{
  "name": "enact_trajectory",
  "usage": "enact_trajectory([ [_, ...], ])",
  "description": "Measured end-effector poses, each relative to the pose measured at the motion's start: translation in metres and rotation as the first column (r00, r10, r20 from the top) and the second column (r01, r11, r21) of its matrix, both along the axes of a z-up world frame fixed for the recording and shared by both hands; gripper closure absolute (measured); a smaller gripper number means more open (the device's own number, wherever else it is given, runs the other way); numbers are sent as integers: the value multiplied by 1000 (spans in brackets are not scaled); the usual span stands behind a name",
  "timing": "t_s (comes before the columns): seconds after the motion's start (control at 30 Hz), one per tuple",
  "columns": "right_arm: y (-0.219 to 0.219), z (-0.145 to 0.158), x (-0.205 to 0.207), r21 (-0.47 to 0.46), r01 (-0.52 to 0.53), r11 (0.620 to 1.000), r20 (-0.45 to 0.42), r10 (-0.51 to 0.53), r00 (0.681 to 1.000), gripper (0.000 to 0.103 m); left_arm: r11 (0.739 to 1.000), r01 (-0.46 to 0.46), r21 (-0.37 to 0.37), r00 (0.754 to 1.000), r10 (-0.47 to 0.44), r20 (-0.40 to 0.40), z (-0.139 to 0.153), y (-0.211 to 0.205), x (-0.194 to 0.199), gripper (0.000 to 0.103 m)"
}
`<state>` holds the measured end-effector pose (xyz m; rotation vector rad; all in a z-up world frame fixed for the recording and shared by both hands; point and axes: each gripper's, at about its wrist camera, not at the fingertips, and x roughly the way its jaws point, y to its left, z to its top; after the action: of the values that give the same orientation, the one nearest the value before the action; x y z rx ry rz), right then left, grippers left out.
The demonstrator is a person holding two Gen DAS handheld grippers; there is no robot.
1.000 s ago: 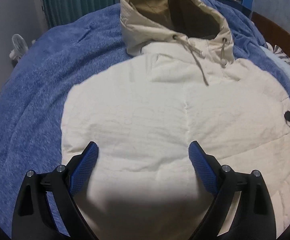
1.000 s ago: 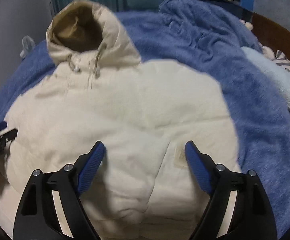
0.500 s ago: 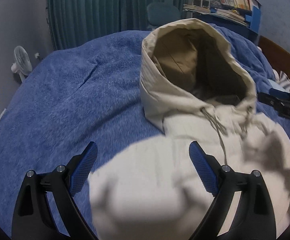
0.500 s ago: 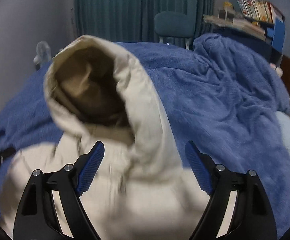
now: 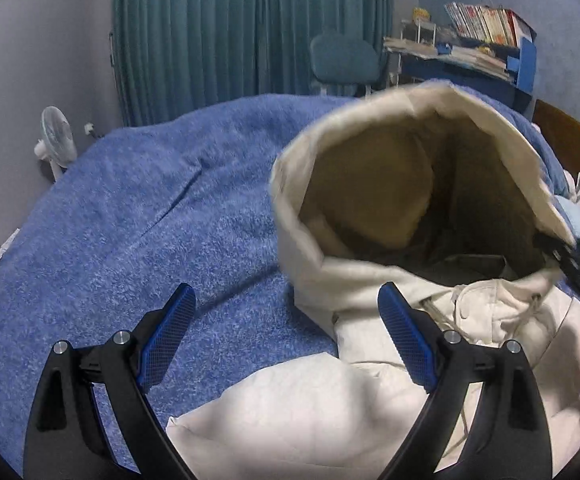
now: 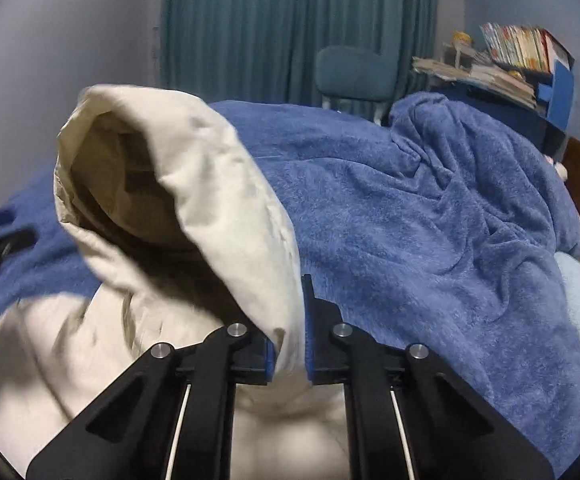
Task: Fold large clothes
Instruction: 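Grasp the hood rim with the right tool and lift it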
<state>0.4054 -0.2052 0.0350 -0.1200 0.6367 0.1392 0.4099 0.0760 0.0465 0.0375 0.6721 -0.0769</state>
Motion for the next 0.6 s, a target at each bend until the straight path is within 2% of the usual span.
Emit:
enact_trajectory([
  [0.07,-4,-1,-19,-25,-36,999,7,36,999,93,999,4,35,999,-5,34,0,-7,-7,15],
  [0.13,-7,-3,-33,-27,-70,997,-6,70,998,93,992,23,123,996,-34,88,0,-20,-17,15],
  [0.2,-10,-7,-38,-24,-100,995,-25,99,995,93,973,46,227,987,-79,138,-1,-35,-26,17],
  [0.23,-9,-10,-44,-37,-111,993,-25,110,994,93,958,53,283,982,-102,160,-2,-43,-31,28],
  [0.27,-9,-11,-47,-42,-114,993,-25,113,993,93,940,67,335,978,-128,163,-4,-50,-36,58],
  [0.3,-9,-13,-50,-42,-114,993,-26,113,993,93,930,86,357,977,-149,152,-6,-55,-39,79],
  [0.33,-10,-14,-52,-33,-110,993,-24,109,994,93,918,120,378,977,-177,121,-10,-61,-44,91],
  [0.47,-20,-11,-64,11,-118,993,-18,118,993,93,902,159,401,962,-233,143,-5,-66,-84,95],
  [0.57,-30,-6,-84,25,-162,986,3,162,987,93,924,202,325,954,-261,148,9,-56,-123,95],
  [0.6,-31,-5,-92,23,-185,982,10,185,983,93,922,218,321,949,-276,150,10,-53,-137,95],
])
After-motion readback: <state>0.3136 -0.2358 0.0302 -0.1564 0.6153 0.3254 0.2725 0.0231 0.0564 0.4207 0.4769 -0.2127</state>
